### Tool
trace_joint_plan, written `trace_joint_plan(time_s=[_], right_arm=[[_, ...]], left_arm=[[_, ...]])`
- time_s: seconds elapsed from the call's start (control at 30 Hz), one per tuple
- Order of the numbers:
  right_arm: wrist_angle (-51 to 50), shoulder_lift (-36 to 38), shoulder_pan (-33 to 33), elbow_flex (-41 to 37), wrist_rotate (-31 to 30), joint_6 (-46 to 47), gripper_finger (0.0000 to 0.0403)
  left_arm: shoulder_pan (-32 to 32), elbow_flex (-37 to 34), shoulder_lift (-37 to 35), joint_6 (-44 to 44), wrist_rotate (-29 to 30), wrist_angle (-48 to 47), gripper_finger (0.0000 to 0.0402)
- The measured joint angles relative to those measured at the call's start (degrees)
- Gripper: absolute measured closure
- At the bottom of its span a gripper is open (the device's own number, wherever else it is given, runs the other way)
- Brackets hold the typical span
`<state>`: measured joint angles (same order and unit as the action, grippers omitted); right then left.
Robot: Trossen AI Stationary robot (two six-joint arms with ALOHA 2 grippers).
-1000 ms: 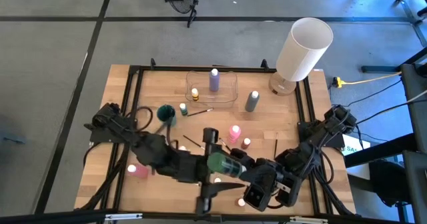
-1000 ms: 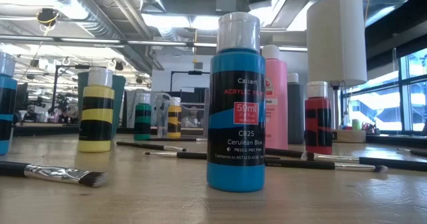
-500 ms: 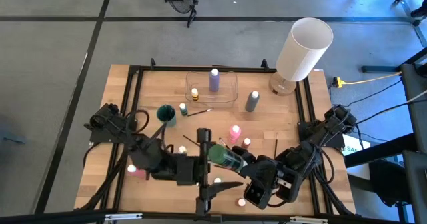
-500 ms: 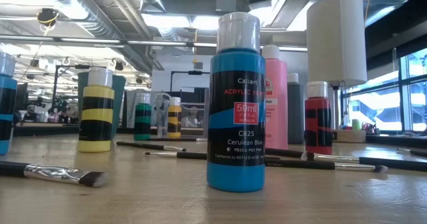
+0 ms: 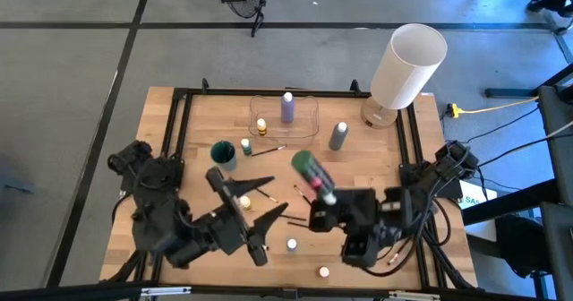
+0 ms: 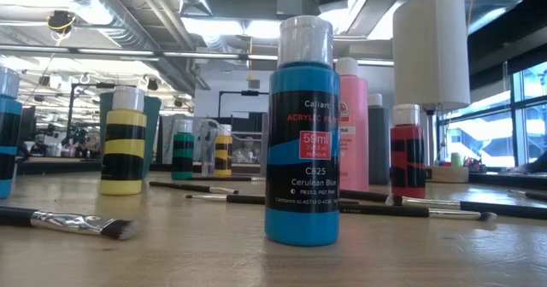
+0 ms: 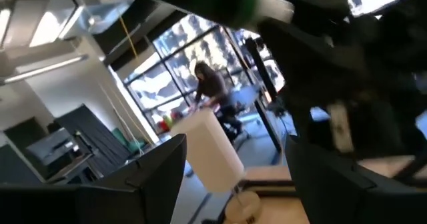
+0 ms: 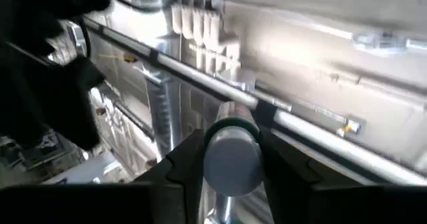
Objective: Pick & Place Paint Supplies
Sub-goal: Put the green paint bottle into the transparent bin
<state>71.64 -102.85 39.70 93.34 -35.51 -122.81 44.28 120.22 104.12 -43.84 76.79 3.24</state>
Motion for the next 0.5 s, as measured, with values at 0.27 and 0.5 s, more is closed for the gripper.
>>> trace_joint_plan(time_s=[0.27, 0.5], right_arm=[[-0.6, 0.1, -4.2, 0.3, -17.1, 8.4, 0.0281], [-4.7, 0.3, -12.3, 7.1, -38.3, 17.8, 0.0281]], left_arm=[[1.5, 0.0, 0.1, 14.1, 1.4, -16.3, 0.0149], [3.8, 0.0, 0.1, 19.1, 6.9, -20.3, 0.0149]])
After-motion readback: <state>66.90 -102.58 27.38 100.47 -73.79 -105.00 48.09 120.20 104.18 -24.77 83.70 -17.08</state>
